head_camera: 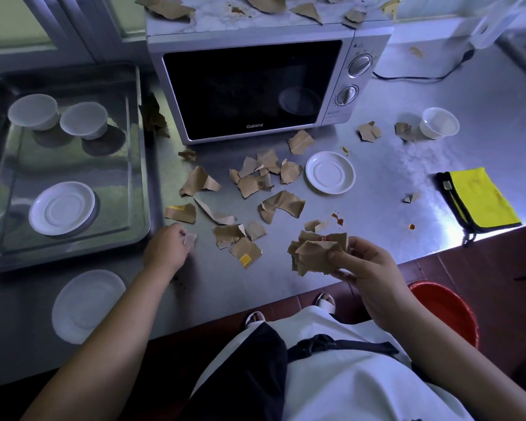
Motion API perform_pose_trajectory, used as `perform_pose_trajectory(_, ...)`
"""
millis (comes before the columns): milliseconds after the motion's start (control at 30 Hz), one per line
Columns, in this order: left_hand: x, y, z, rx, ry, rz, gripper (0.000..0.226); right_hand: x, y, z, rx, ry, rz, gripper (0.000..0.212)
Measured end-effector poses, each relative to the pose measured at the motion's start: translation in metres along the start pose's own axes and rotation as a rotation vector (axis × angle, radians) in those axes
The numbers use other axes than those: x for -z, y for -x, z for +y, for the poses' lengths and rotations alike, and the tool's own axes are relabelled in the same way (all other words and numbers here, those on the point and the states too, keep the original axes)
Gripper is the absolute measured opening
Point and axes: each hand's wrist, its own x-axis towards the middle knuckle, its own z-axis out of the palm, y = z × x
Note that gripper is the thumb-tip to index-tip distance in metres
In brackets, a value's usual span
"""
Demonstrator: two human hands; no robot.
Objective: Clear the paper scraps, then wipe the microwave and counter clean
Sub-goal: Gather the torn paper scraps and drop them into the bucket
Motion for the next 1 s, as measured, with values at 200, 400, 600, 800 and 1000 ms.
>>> perform_pose_trajectory(200, 0.041, 0.035, 0.045, -0.181, 0.463, -0.024, 0.017, 0.003, -0.001, 0.002, -0.012, -0.012, 0.061, 0.016)
perform_pose_trajectory(400, 0.076, 0.104, 0.116, -0.605, 0.589, 0.162, 0.011, -0.004, -0.008, 0.004, -0.024, 0.027, 0.064, 0.012)
perform_pose_trajectory(600, 0.047, 0.14, 0.156, -0.838, 0.472, 0.347, 0.011, -0.016, -0.009, 0.004, -0.046, 0.003, 0.012, 0.008)
perform_pose_trajectory(800, 0.025, 0.134, 0.153, -0.823, 0.448, 0.276, 0.014, -0.016, -0.003, 0.002, -0.099, -0.09, -0.048, 0.009)
perform_pose_trajectory(1000, 0.018, 0.129, 0.151, -0.842, 0.428, 0.137, 0.015, -0.006, 0.0, 0.002, -0.144, -0.207, -0.093, 0.008)
